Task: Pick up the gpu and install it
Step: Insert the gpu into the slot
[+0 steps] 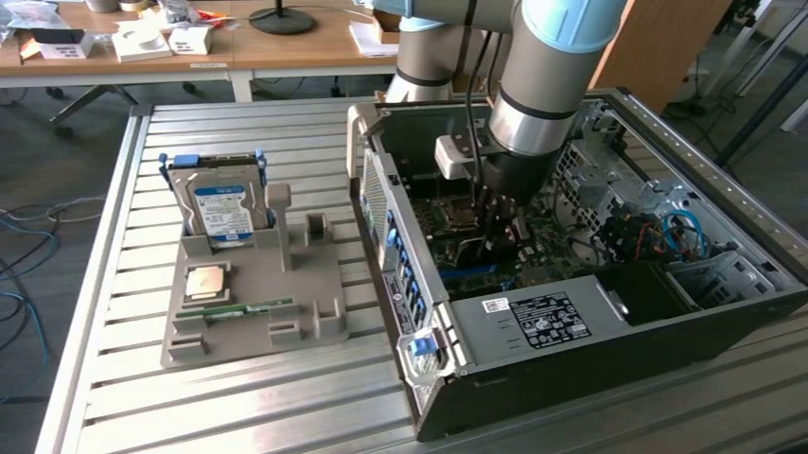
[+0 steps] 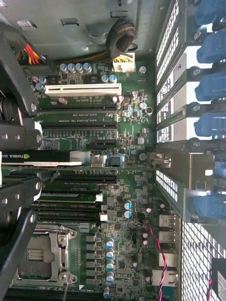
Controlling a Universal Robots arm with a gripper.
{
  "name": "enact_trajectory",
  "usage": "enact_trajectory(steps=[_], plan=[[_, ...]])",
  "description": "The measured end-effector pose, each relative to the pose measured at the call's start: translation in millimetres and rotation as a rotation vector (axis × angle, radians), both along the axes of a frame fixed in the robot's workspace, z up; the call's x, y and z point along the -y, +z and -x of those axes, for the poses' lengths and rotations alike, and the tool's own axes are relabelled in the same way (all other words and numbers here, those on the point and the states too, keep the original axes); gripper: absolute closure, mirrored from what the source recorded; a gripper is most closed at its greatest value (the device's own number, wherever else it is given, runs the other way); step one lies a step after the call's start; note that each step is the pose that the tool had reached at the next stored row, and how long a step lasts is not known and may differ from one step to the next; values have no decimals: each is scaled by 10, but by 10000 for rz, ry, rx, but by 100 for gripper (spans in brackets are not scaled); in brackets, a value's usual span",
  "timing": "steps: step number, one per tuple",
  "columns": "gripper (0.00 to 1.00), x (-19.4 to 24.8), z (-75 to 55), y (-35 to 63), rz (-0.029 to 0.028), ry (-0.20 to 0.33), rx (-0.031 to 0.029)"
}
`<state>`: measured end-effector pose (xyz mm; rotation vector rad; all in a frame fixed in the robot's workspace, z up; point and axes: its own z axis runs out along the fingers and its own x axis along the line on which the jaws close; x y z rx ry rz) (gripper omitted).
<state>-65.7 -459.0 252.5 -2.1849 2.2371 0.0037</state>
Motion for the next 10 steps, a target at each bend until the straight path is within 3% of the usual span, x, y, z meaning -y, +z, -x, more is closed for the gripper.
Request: enact_trajectory(steps=[10], plan=[[73, -10, 14, -15, -1, -102, 3]])
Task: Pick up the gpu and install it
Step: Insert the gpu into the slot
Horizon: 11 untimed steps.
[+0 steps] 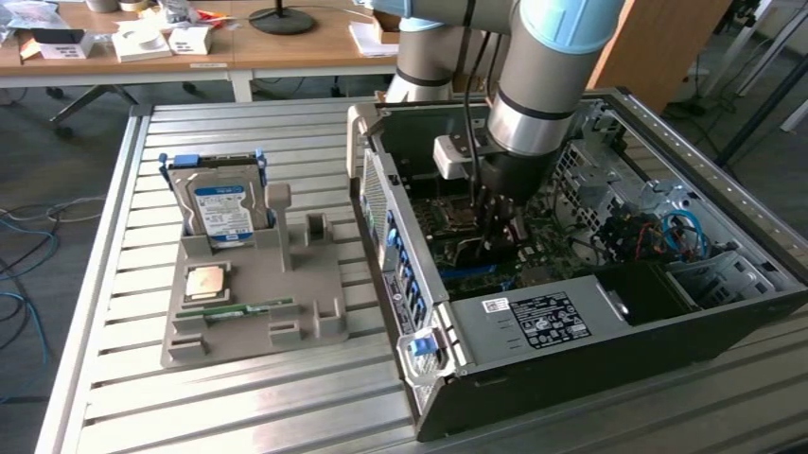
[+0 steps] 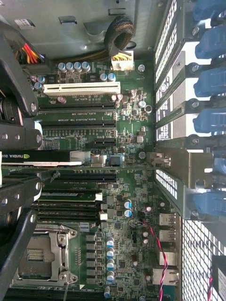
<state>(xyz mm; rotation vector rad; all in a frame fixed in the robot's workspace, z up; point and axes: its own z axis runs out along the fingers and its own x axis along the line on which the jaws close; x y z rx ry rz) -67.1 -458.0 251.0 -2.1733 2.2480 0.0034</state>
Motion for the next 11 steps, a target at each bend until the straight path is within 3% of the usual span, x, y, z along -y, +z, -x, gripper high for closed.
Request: enact_trajectory(steps=[11], plan=[[73, 1, 9, -14, 0, -76, -3]])
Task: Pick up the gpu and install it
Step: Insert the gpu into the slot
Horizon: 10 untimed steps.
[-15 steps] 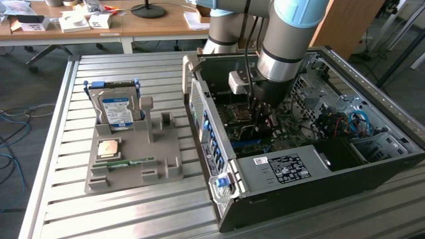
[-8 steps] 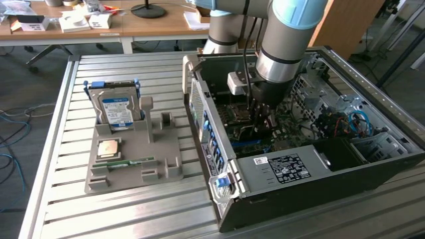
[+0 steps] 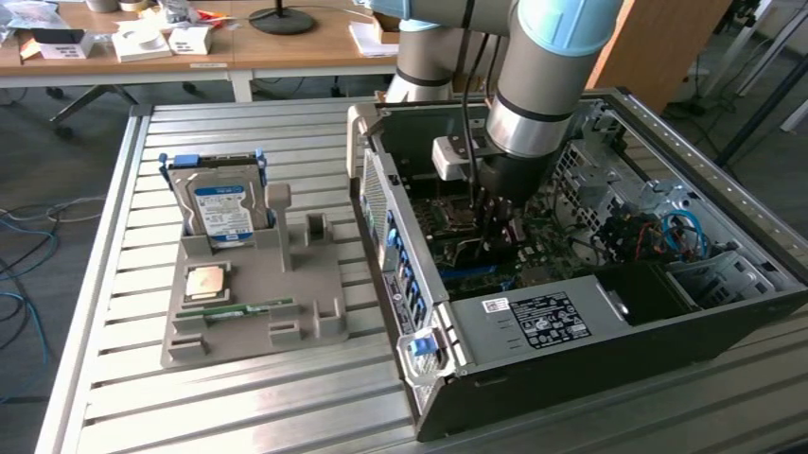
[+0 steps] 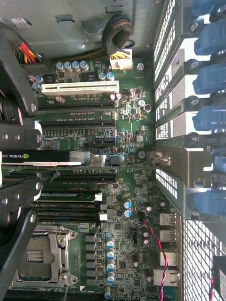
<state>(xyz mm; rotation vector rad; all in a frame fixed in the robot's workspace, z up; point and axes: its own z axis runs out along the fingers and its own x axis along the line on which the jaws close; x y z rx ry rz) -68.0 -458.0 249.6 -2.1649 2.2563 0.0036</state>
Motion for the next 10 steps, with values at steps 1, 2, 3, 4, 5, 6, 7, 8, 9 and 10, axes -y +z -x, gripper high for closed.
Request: enact_trajectory(steps=[1, 2, 3, 4, 5, 6, 7, 8, 9, 10], plan=[[73, 0, 0, 0, 0, -1, 0], [73, 0, 1, 0, 0, 1, 0], [73, 0, 2, 0, 0, -1, 0], [73, 0, 2, 0, 0, 1, 1], [73, 0, 2, 0, -1, 1, 0], [73, 0, 2, 0, 0, 0, 1], [73, 0, 5, 0, 0, -1, 0], [73, 0, 8, 0, 0, -1, 1], [73, 0, 9, 0, 0, 0, 0], [73, 0, 9, 0, 0, 1, 0]])
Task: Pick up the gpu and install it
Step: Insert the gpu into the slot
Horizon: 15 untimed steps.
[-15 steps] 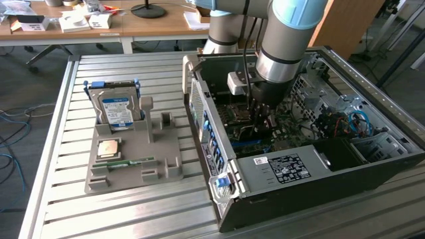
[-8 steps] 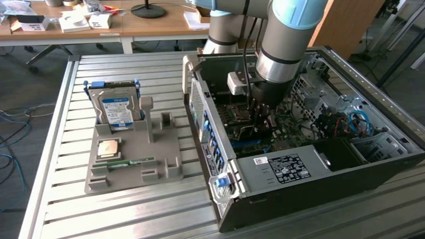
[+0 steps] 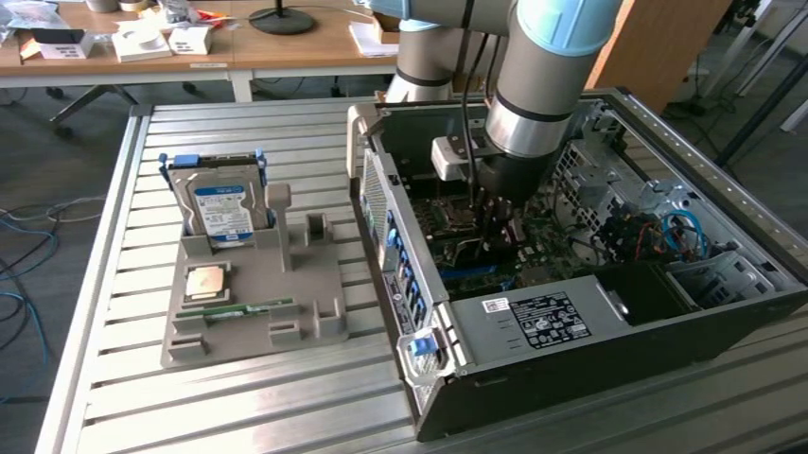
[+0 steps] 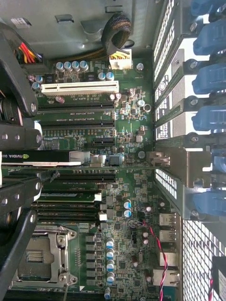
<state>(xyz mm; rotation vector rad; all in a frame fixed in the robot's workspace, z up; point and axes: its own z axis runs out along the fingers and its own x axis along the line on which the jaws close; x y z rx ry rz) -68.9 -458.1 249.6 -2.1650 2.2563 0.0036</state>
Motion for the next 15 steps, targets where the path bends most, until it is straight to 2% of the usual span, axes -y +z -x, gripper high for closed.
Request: enact_trajectory(steps=[7, 8, 12, 15], plan=[[72, 0, 3, 0, 0, -7, 0], [66, 0, 3, 0, -1, -5, 0], [66, 0, 1, 3, 0, -1, 0], [66, 0, 1, 53, 0, -1, 0]])
